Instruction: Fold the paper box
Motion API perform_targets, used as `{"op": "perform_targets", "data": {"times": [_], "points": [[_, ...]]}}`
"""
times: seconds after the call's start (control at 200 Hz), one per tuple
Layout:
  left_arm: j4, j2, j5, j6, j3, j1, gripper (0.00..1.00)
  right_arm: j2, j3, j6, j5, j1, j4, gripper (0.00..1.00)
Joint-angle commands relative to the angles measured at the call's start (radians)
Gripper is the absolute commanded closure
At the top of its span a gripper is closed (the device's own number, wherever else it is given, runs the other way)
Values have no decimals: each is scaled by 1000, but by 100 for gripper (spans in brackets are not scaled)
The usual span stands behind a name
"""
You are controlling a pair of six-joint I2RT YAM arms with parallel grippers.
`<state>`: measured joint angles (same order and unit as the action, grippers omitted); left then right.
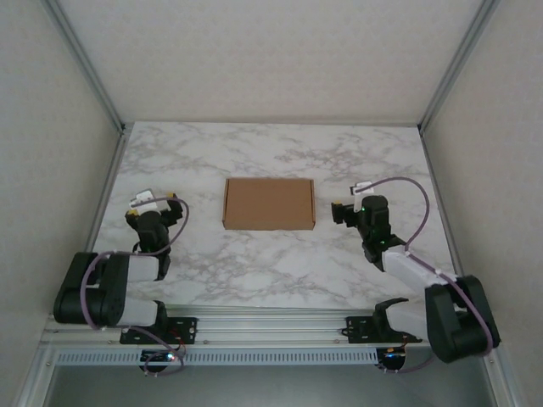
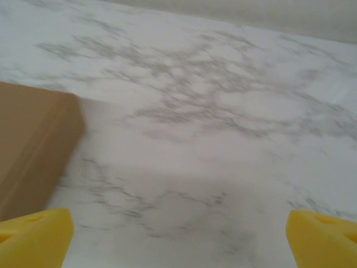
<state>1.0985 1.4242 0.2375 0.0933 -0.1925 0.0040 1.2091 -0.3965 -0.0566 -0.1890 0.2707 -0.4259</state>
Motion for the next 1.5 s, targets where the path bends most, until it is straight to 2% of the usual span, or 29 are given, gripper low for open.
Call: {"op": "perform_targets", "data": {"times": [0.0, 0.055, 0.105, 0.135, 0.18, 0.24, 0.275, 0.32, 1.492], "points": [[405, 134, -64, -42, 55, 9, 1, 99, 62, -6, 14, -71, -286, 1], [256, 97, -140, -60, 12, 8, 1, 170, 100, -5, 55, -109, -429, 1], [234, 116, -181, -63, -16, 19, 1, 236, 116, 25, 75, -146, -521, 1], [185, 111, -168, -39, -34, 32, 1, 279, 113, 40, 81, -161, -559, 1], [202, 115, -178, -36, -30, 40, 1, 344, 99, 36, 96, -170, -615, 1], [201, 115, -176, -38, -30, 40, 1, 320, 20, 26, 146, -172, -422, 1], [195, 113, -176, -37, -31, 39, 1, 332, 21, 45, 181, -202, -439, 1], [194, 113, -177, -37, -32, 39, 0, 330, -10, 73, 136, -209, -372, 1], [200, 112, -176, -38, -29, 39, 1, 331, -3, 63, 117, -200, -393, 1]]}}
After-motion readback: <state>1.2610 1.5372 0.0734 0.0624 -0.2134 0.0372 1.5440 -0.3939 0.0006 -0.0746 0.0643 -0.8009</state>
